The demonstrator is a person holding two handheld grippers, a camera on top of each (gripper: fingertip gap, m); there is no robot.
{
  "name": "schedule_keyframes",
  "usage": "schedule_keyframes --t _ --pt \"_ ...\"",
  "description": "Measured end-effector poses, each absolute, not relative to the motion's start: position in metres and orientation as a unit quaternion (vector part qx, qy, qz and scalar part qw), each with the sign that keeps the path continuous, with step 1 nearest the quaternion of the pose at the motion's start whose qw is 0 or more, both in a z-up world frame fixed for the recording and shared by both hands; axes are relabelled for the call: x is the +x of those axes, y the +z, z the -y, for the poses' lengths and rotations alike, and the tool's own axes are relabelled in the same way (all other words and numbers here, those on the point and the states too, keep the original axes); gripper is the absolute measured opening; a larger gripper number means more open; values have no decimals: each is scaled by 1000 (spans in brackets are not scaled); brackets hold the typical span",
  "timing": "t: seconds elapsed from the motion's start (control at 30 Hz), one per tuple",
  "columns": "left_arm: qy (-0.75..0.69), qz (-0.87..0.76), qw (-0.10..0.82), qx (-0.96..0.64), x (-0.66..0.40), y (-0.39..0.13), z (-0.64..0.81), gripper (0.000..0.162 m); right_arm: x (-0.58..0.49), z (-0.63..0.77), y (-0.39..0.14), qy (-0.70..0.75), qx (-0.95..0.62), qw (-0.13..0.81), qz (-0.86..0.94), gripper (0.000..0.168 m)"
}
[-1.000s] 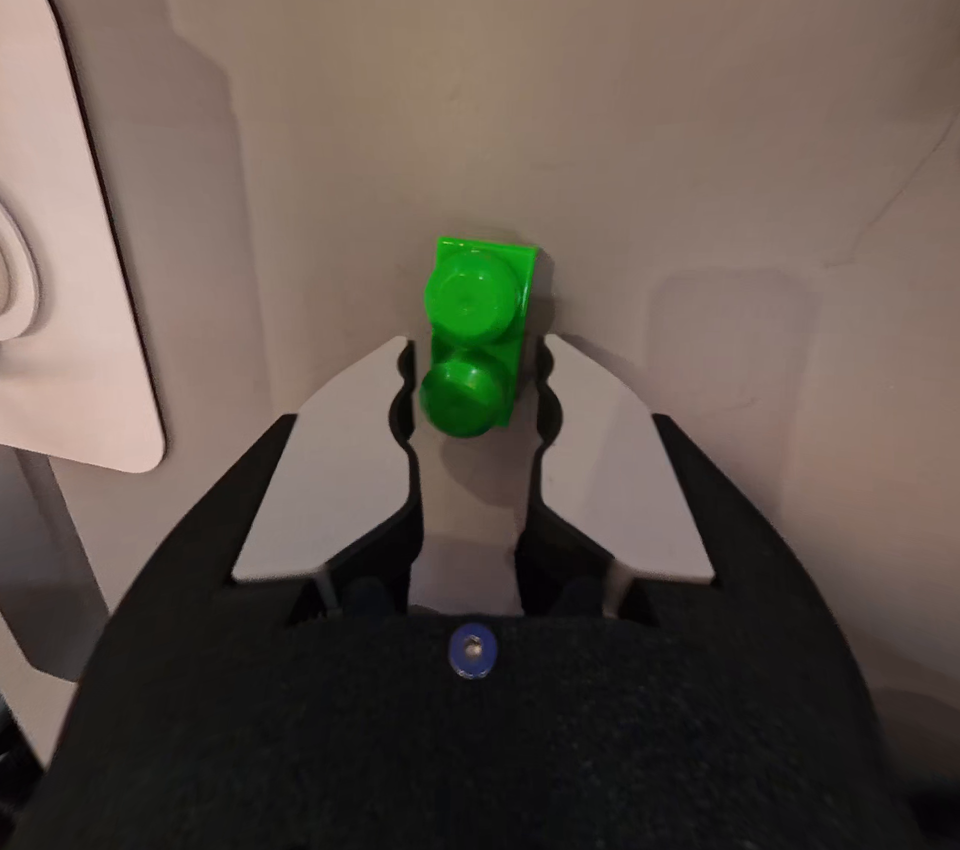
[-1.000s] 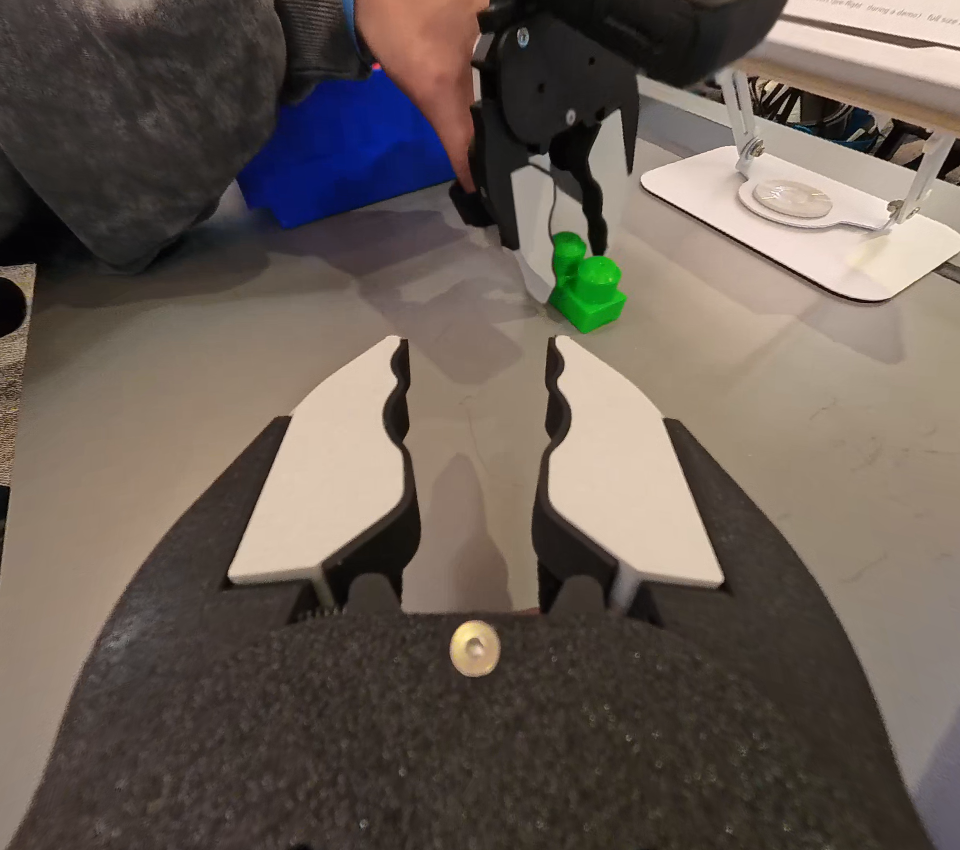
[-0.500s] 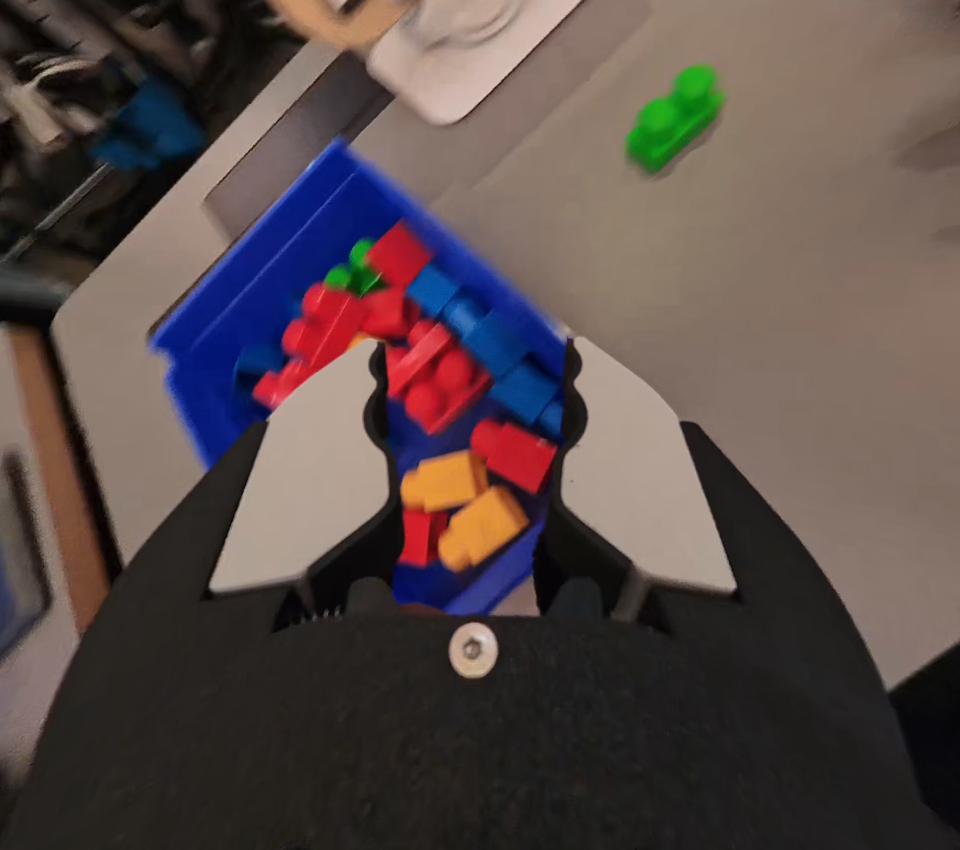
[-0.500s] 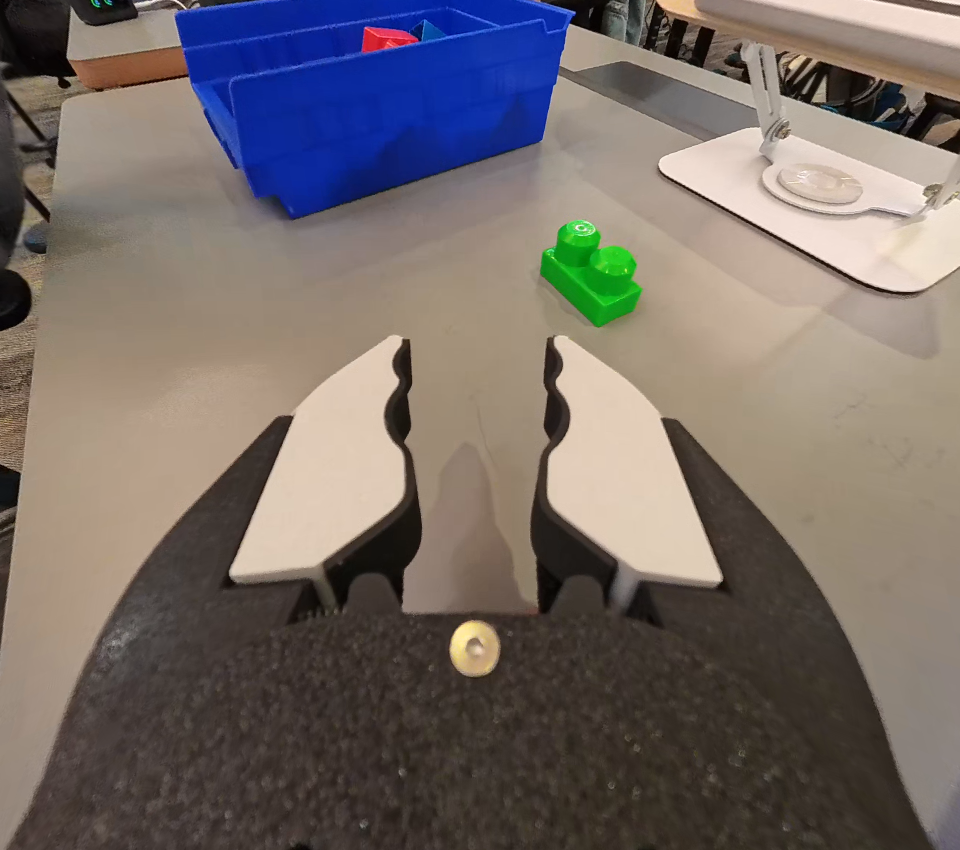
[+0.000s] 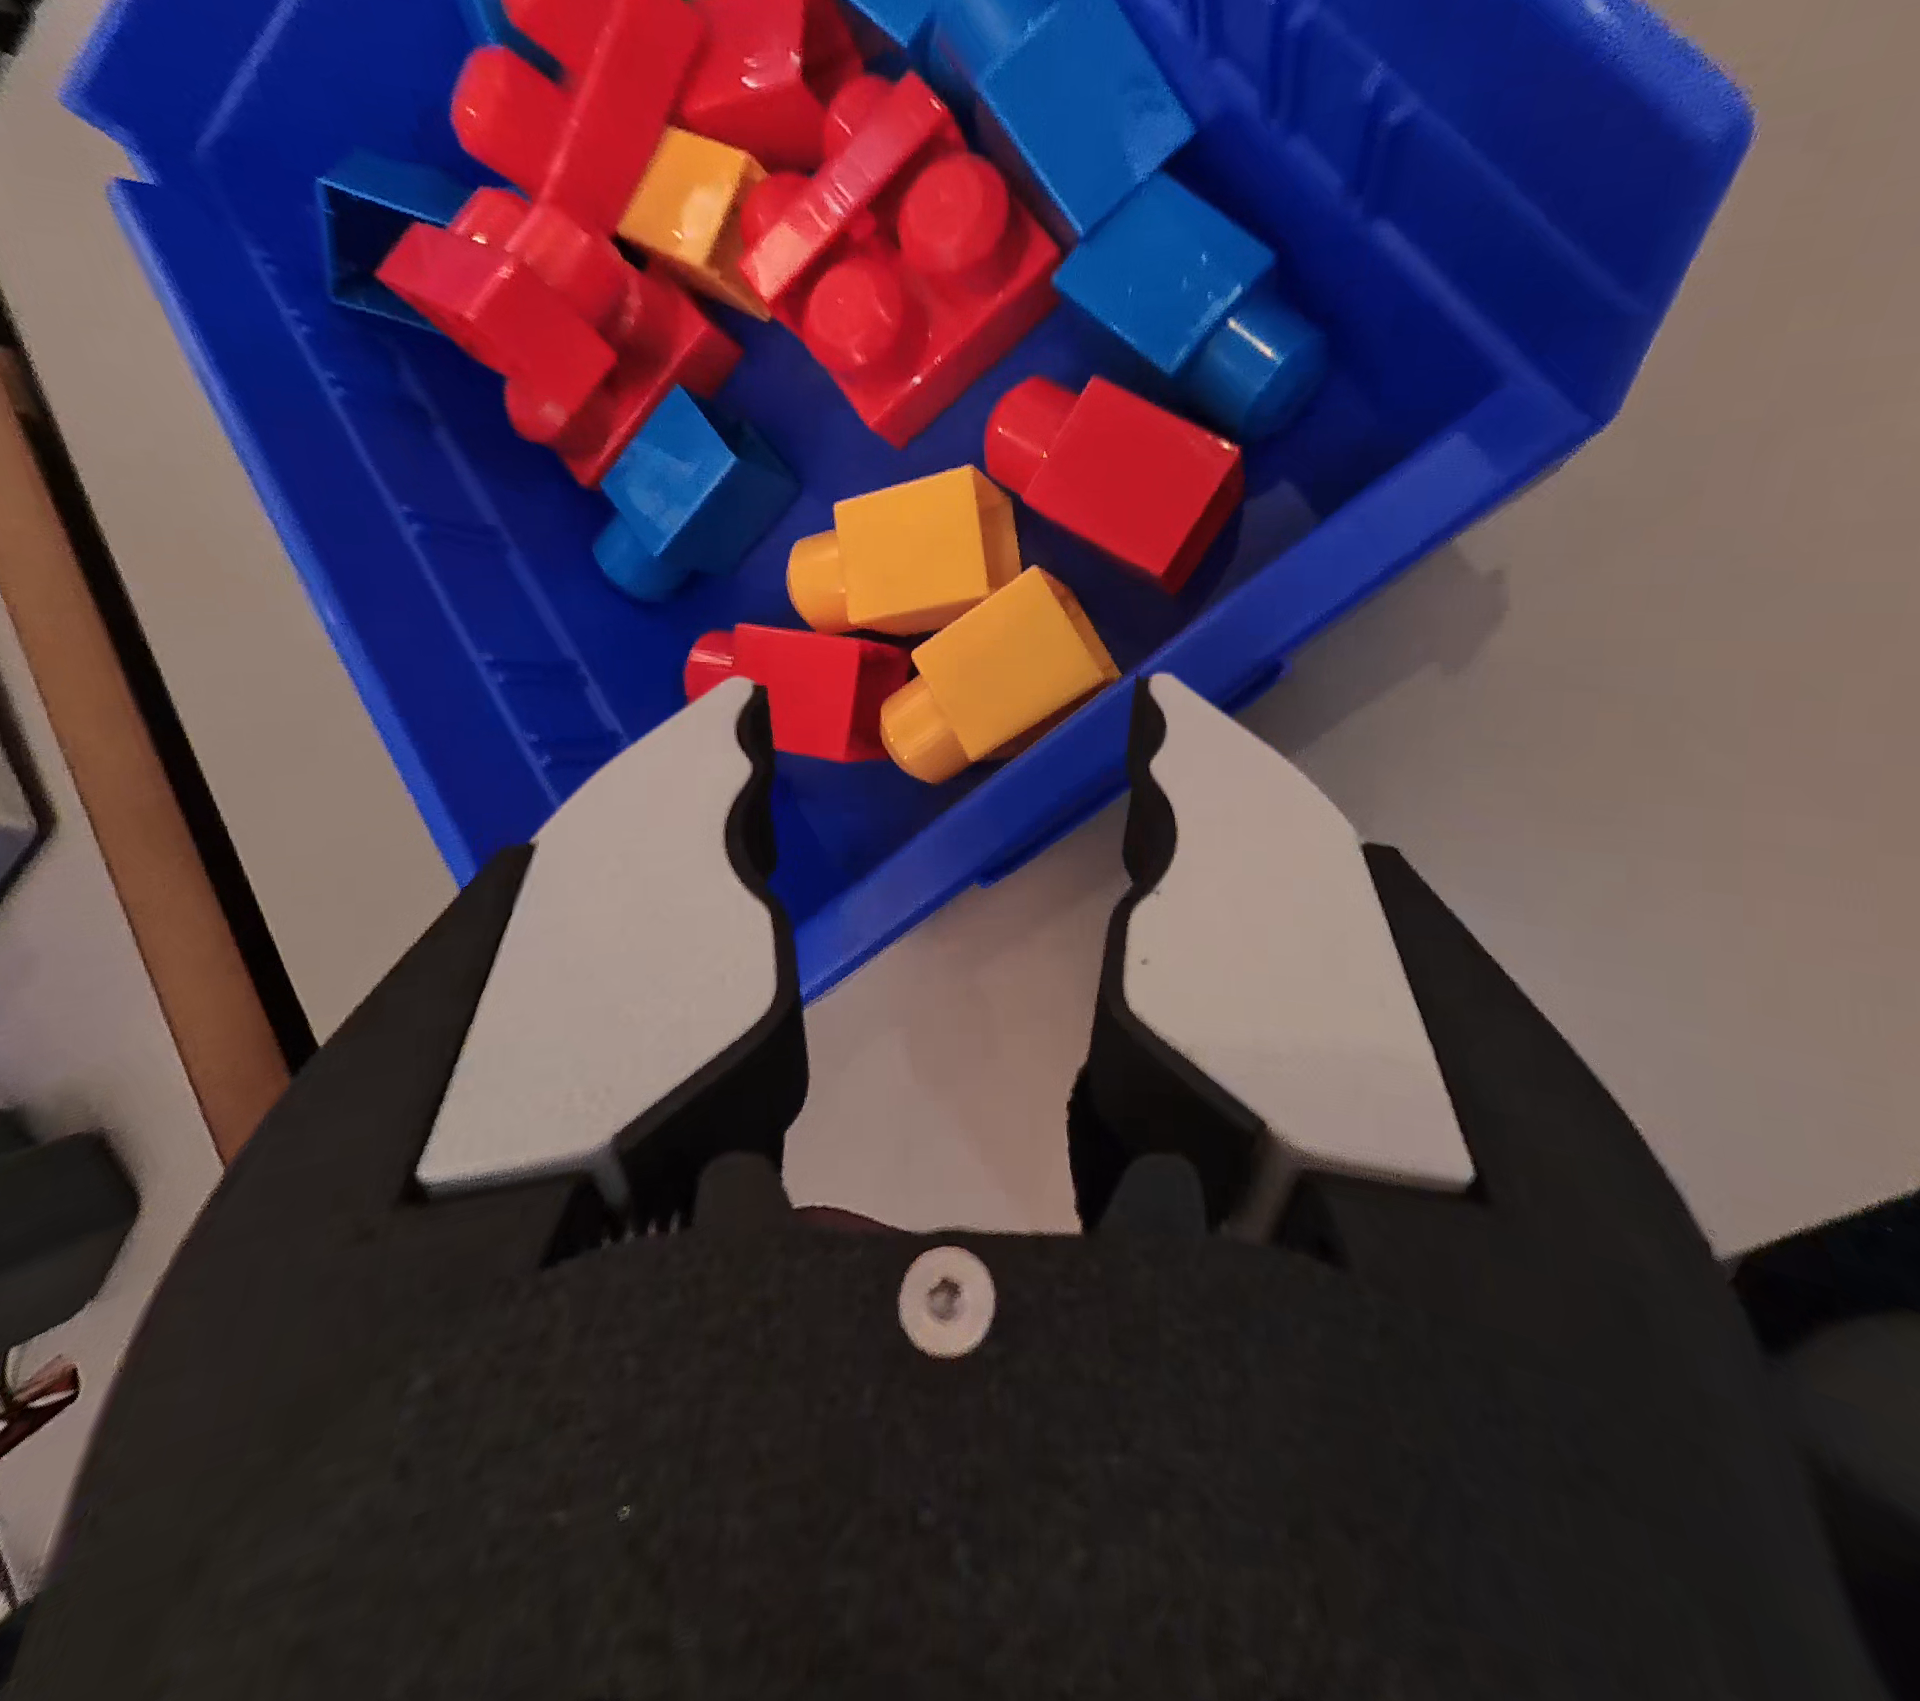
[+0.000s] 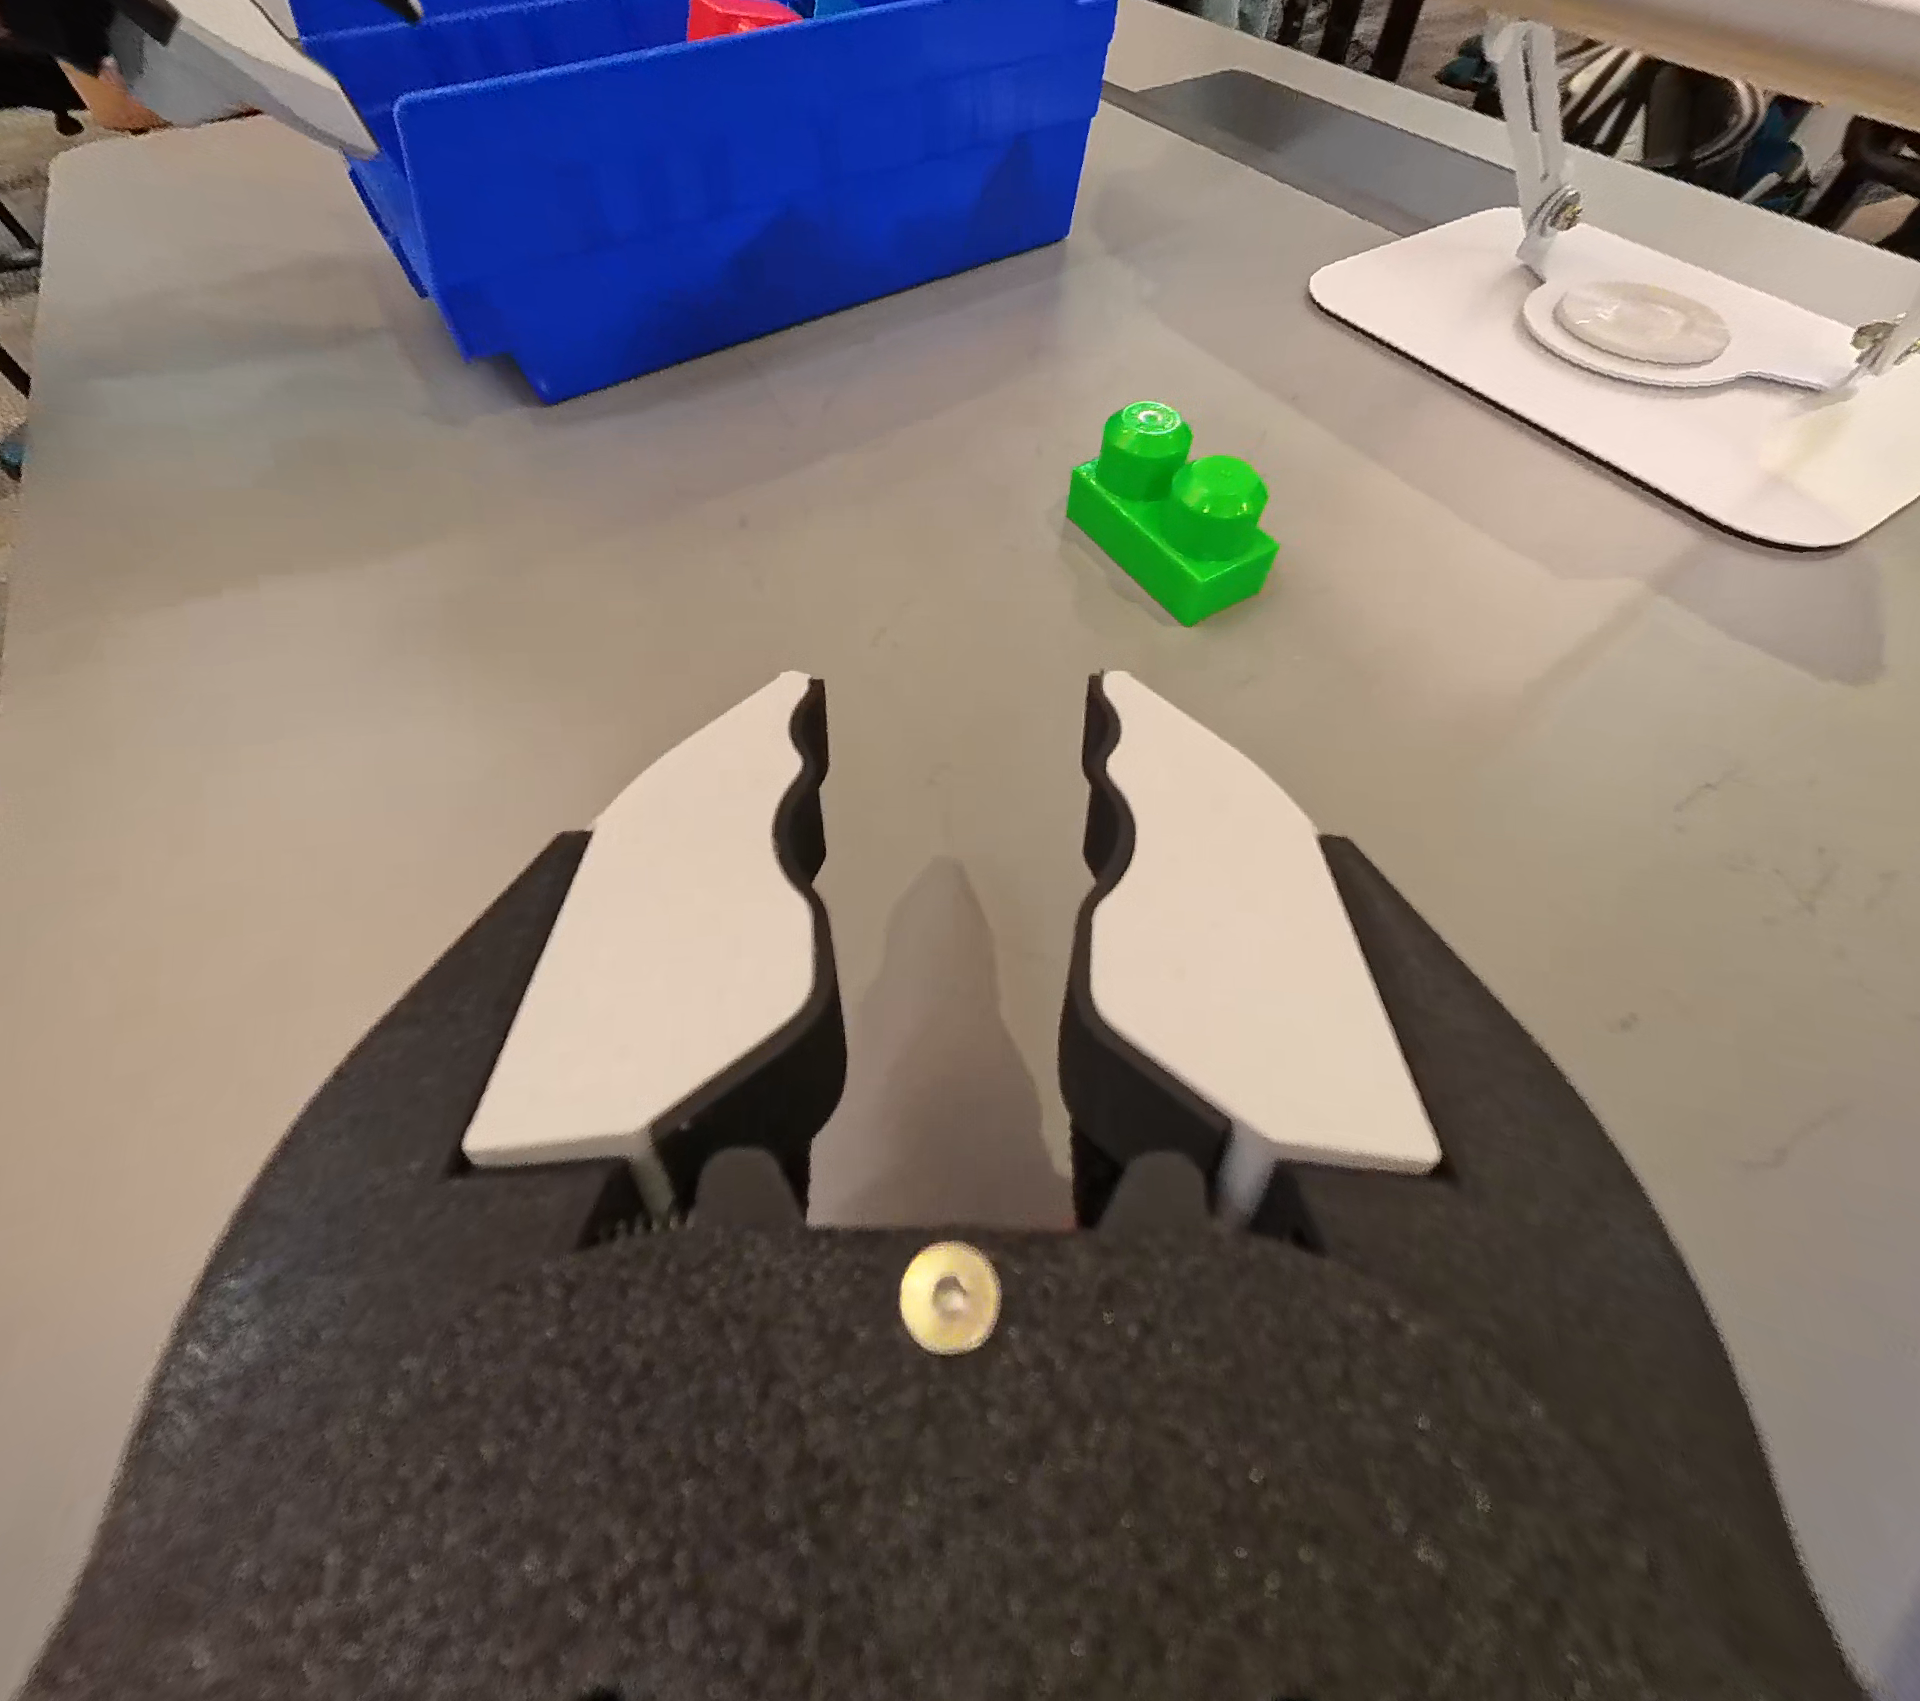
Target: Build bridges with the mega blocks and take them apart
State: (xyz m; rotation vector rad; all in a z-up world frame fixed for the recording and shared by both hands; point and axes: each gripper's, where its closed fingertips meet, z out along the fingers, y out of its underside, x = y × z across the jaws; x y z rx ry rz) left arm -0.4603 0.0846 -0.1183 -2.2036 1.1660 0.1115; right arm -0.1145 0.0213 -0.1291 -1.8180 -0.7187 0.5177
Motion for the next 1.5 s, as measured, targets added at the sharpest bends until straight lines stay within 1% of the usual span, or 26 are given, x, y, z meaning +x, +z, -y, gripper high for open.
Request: schedule_keyframes --t 0.13,0.2,0.3,0.37,0.5,0.63,0.67,0.7,0.8,0.9,1.0,1.17,1.23,1.3,1.4,1.5 --pt "1 -487 249 -837 -453 -130 -95 65 -113 -21 -129 226 -763 528 296 47" --pt "-16 -514 206 -832 -446 -137 -100 68 -114 -21 -130 223 -763 527 300 47" --pt "-21 -564 172 -807 -429 -145 -111 68 -116 -20 -131 217 -763 525 309 47" --pt "-26 -587 138 -797 -420 -151 -114 70 -117 -20 -132 214 -763 524 312 47" --pt "-32 -618 67 -782 -411 -163 -108 70 -117 -18 -132 216 -763 523 313 46" --pt "5 -638 30 -769 -415 -177 -107 70 -116 -17 -132 217 -763 520 316 46" --pt "16 -640 24 -768 -416 -181 -108 68 -117 -17 -133 216 -764 519 317 46" --pt "19 -639 24 -768 -415 -182 -110 64 -117 -17 -134 215 -764 518 319 46" --pt "38 -640 15 -767 -419 -181 -112 64 -119 -16 -135 211 -765 514 326 46" --pt "52 -646 27 -761 -421 -175 -113 64 -121 -15 -136 208 -764 513 331 45" --pt "38 -637 65 -767 -419 -152 -112 64 -123 -15 -137 209 -765 510 334 45" --pt "-26 -631 187 -752 -398 -83 -98 64 -122 -15 -136 211 -765 511 330 45" --pt "-62 -640 244 -726 -376 -52 -85 64 -122 -15 -135 216 -764 512 327 45" --pt "-98 -656 280 -694 -349 -28 -68 64 -122 -16 -134 220 -763 514 324 45" --pt "-104 -692 283 -655 -313 -24 -47 64 -121 -16 -132 224 -759 519 322 45" --pt "-52 -726 257 -636 -286 -45 -50 64 -122 -15 -128 230 -752 526 324 45"
